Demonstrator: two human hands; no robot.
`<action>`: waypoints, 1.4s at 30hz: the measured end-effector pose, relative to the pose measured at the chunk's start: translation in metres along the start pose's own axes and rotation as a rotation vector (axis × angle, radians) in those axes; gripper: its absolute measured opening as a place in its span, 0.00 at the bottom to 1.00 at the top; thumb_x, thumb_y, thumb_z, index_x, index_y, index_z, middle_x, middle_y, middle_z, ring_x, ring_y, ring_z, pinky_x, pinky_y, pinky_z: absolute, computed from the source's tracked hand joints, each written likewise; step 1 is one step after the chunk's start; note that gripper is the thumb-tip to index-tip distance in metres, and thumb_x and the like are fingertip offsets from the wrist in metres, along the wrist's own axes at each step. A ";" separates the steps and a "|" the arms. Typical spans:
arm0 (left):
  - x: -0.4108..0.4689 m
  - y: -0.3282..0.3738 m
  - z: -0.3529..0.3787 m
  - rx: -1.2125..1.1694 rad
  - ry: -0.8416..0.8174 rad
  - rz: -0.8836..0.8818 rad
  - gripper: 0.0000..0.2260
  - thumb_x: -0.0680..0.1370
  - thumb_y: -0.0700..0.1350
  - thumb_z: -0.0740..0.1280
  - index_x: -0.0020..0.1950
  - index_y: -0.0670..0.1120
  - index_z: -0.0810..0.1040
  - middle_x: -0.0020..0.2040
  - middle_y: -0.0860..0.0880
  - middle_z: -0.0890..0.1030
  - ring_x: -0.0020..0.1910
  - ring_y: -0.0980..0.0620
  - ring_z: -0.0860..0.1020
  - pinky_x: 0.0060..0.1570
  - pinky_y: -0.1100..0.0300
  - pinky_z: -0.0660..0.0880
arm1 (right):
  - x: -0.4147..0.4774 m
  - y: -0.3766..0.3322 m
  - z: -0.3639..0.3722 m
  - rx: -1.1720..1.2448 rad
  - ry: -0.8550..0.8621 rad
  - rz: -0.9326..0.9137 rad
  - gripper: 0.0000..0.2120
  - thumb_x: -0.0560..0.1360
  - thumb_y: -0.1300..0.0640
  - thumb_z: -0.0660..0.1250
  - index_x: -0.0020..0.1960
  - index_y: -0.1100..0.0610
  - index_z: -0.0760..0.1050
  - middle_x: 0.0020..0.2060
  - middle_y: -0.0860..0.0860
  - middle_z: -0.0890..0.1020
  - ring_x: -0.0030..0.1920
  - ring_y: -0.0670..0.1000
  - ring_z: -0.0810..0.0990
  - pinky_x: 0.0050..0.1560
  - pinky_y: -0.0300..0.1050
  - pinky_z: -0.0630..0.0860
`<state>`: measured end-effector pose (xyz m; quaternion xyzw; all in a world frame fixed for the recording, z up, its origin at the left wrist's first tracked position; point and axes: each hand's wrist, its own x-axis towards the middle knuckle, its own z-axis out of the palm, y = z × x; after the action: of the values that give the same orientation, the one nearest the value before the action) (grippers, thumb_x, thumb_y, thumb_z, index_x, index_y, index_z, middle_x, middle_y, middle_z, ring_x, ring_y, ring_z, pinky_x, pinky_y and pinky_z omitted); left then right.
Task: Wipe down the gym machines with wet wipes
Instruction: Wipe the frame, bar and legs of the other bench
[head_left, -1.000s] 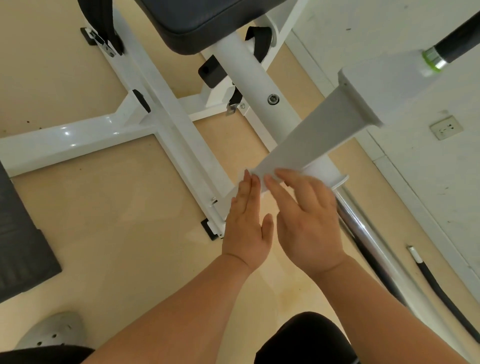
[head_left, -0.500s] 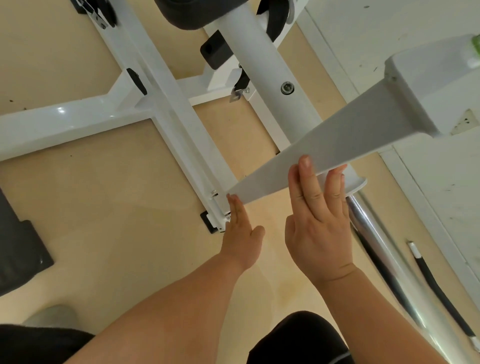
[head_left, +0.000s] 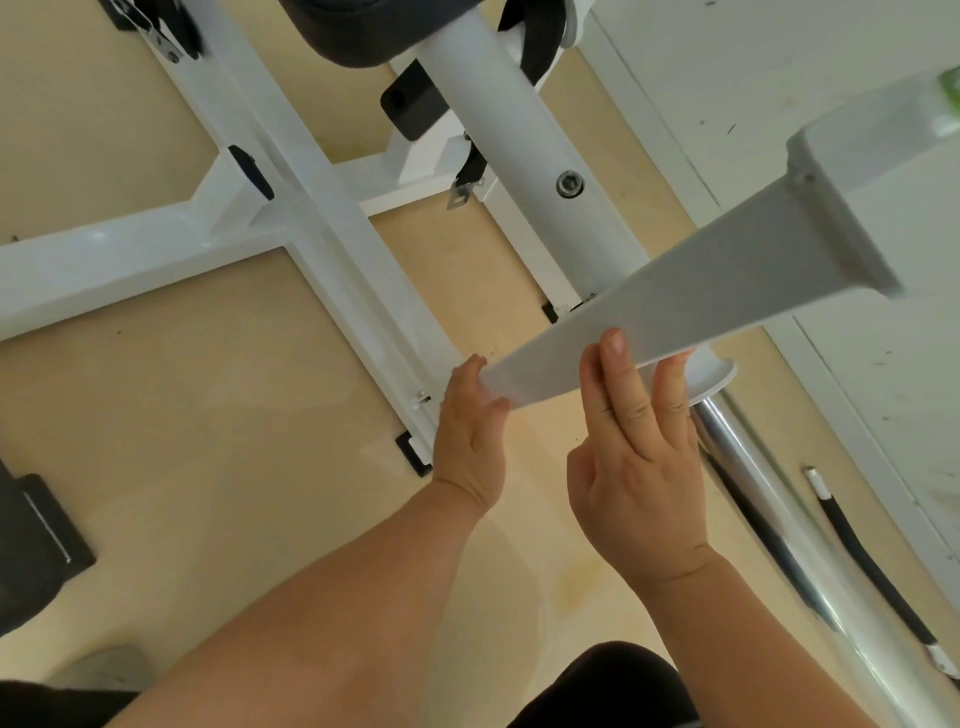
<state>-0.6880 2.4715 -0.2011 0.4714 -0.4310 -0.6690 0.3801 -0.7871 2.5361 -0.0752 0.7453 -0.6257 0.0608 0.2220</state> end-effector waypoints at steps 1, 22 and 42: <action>0.003 0.005 -0.003 -0.021 -0.004 -0.032 0.32 0.71 0.58 0.55 0.72 0.47 0.70 0.66 0.48 0.75 0.67 0.47 0.72 0.68 0.40 0.68 | -0.001 0.000 -0.001 -0.003 -0.006 0.002 0.34 0.76 0.67 0.51 0.81 0.57 0.53 0.82 0.48 0.51 0.82 0.61 0.42 0.81 0.63 0.53; 0.022 0.107 -0.061 0.581 -0.612 0.300 0.28 0.78 0.50 0.55 0.80 0.47 0.64 0.75 0.48 0.72 0.71 0.49 0.72 0.71 0.54 0.68 | 0.011 -0.037 -0.020 -0.006 -0.150 0.276 0.35 0.73 0.68 0.60 0.79 0.61 0.59 0.81 0.52 0.54 0.81 0.66 0.50 0.71 0.75 0.65; 0.144 0.043 -0.131 1.709 -1.116 0.622 0.34 0.82 0.45 0.52 0.81 0.46 0.33 0.80 0.47 0.29 0.78 0.46 0.28 0.77 0.40 0.34 | 0.074 -0.131 0.115 0.655 -0.617 0.861 0.18 0.76 0.66 0.61 0.62 0.54 0.78 0.59 0.48 0.76 0.60 0.51 0.75 0.59 0.45 0.73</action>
<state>-0.5961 2.2963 -0.2289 0.0777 -0.9718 -0.1395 -0.1736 -0.6674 2.4378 -0.1843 0.4389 -0.8543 0.1156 -0.2535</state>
